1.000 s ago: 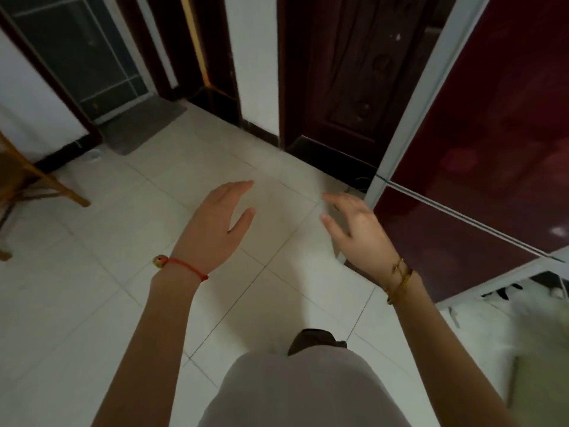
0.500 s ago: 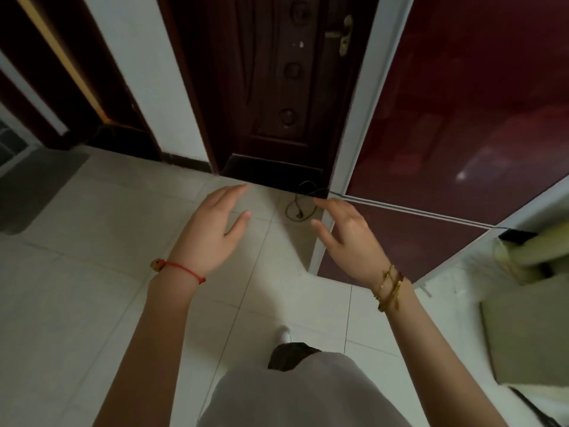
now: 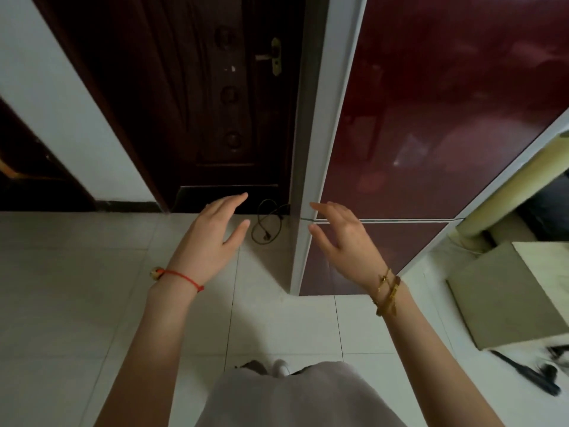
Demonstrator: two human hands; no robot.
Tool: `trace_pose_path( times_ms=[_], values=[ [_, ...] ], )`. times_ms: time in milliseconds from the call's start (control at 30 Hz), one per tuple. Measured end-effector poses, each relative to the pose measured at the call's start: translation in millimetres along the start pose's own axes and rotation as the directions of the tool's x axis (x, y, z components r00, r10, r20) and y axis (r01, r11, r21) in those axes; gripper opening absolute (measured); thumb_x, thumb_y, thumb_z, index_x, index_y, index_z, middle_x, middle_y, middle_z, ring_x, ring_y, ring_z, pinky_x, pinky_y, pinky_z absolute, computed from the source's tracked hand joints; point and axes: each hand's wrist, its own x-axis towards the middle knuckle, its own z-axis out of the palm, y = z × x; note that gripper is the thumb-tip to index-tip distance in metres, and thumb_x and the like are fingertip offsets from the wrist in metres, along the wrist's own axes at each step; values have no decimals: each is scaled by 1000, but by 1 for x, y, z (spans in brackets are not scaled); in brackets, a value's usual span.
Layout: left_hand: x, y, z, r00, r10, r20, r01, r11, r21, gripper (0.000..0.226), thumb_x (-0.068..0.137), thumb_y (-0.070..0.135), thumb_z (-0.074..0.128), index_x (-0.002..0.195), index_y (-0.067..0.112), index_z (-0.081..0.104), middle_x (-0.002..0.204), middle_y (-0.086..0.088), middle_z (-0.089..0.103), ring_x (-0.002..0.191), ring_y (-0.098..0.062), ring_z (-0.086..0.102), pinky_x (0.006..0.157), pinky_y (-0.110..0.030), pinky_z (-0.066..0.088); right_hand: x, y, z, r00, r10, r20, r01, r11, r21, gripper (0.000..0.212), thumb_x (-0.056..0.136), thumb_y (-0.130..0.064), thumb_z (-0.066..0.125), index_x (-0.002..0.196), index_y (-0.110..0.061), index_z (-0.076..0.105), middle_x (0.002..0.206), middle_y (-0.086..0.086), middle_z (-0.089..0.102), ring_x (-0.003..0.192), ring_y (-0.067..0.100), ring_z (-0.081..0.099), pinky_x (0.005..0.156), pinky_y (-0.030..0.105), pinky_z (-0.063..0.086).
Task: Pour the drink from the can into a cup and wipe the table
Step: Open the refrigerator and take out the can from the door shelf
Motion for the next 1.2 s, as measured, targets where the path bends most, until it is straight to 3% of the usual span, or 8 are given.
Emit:
trace_pose_path(
  times_ms=[200,300,500,800,933,1067,1200],
  values=[
    [61,-15,8,993,96,63,-91,992,-82,54,100,34,48,151,25,33,153,3,38,142,-14,34,117,-32,29,25,-2,10,989,84,-121,-90,995,-49,46,99,-35,48,141,-15,45,141,3,50,135,18,39,113,28,28],
    [103,-17,12,983,157,90,-144,979,-143,54,100,32,48,151,23,32,152,2,40,141,-14,37,115,-29,30,42,-5,13,974,130,-187,-142,989,-51,50,99,-34,50,144,-16,41,147,2,43,138,17,36,114,27,27],
    [194,12,3,965,260,-11,-251,919,-303,54,100,27,51,150,18,32,148,-2,45,135,-13,44,111,-29,35,81,-6,14,933,187,-307,-211,976,-47,57,97,-30,52,149,-14,33,155,5,30,144,21,27,117,34,25],
    [268,49,11,965,257,55,-199,851,-486,56,101,31,47,151,15,28,154,-8,36,139,-18,39,113,-38,37,130,-3,21,886,272,-377,-300,954,-18,67,98,-30,51,154,-14,18,161,5,16,148,22,16,120,32,15],
    [273,59,20,967,232,104,-151,853,-499,55,103,33,43,152,13,27,151,-12,42,138,-22,41,110,-33,37,143,0,23,885,278,-374,-306,952,-17,67,99,-29,50,154,-15,16,162,4,13,149,20,13,118,28,13],
    [273,60,25,971,227,69,-164,852,-497,51,104,28,40,151,10,28,150,-13,42,135,-22,45,99,-23,37,149,3,23,885,276,-376,-301,954,-7,66,99,-30,49,154,-15,16,162,3,12,149,19,12,116,26,12],
    [272,61,27,970,232,73,-166,852,-497,50,105,24,38,151,9,27,153,-14,36,136,-23,44,100,-24,37,152,7,25,868,285,-406,-315,949,-9,65,99,-31,48,154,-15,18,162,4,13,148,19,14,117,27,14]
  ],
)
